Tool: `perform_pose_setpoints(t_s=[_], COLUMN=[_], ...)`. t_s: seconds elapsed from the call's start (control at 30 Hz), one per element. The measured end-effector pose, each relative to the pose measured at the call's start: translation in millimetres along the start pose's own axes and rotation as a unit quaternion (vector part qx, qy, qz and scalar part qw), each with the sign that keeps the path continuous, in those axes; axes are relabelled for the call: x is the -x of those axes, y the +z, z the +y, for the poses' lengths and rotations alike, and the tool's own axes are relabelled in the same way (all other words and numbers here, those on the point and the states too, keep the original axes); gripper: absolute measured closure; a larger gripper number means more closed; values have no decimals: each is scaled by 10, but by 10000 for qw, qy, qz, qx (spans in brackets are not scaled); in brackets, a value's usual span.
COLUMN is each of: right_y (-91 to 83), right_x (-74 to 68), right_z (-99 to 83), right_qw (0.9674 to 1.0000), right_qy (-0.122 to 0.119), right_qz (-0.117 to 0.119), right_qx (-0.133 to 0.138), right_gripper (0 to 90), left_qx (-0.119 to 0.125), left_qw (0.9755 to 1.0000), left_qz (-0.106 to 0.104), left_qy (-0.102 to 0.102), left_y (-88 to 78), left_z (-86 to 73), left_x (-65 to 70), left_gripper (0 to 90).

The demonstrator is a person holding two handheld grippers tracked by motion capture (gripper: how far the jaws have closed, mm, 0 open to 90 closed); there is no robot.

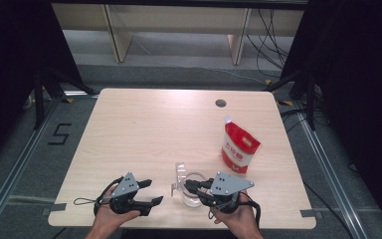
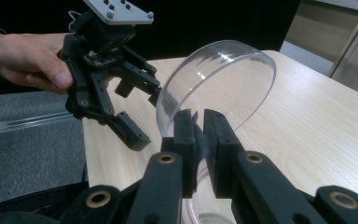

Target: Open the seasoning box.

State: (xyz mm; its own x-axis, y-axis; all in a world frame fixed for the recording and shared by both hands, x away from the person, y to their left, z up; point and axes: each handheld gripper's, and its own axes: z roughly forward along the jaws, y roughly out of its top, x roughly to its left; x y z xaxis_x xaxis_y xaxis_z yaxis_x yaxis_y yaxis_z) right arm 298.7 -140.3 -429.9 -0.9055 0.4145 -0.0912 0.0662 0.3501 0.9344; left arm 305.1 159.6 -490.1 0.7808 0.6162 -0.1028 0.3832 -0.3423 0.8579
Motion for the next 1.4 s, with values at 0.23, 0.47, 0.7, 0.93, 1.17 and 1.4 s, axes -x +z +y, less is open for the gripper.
perform_pose_setpoints(t_s=[0.23,0.47,0.7,0.93,1.17,1.4], right_y=[7,19,-133,-422,-661,-847], right_x=[-27,-39,48,243,375,441], right_z=[2,-3,-37,-169,-302,-470], right_qw=[9999,9999,9999,9979,9932,9840], right_qy=[45,16,95,276,546,999], right_qz=[105,102,-124,-591,-1028,-1472], right_qx=[-53,-55,48,8,6,-104], right_gripper=[836,832,803,635,483,389], left_qx=[118,100,64,127,135,153], left_qw=[9998,9999,9999,9997,9996,9994], left_qz=[-58,-105,-105,-136,-99,-28], left_qy=[-127,-89,-63,-178,-215,-305], left_y=[16,29,24,14,8,-12], left_z=[-2,-12,-12,-4,6,3], left_x=[20,21,22,12,8,55], left_gripper=[301,301,300,260,179,172])
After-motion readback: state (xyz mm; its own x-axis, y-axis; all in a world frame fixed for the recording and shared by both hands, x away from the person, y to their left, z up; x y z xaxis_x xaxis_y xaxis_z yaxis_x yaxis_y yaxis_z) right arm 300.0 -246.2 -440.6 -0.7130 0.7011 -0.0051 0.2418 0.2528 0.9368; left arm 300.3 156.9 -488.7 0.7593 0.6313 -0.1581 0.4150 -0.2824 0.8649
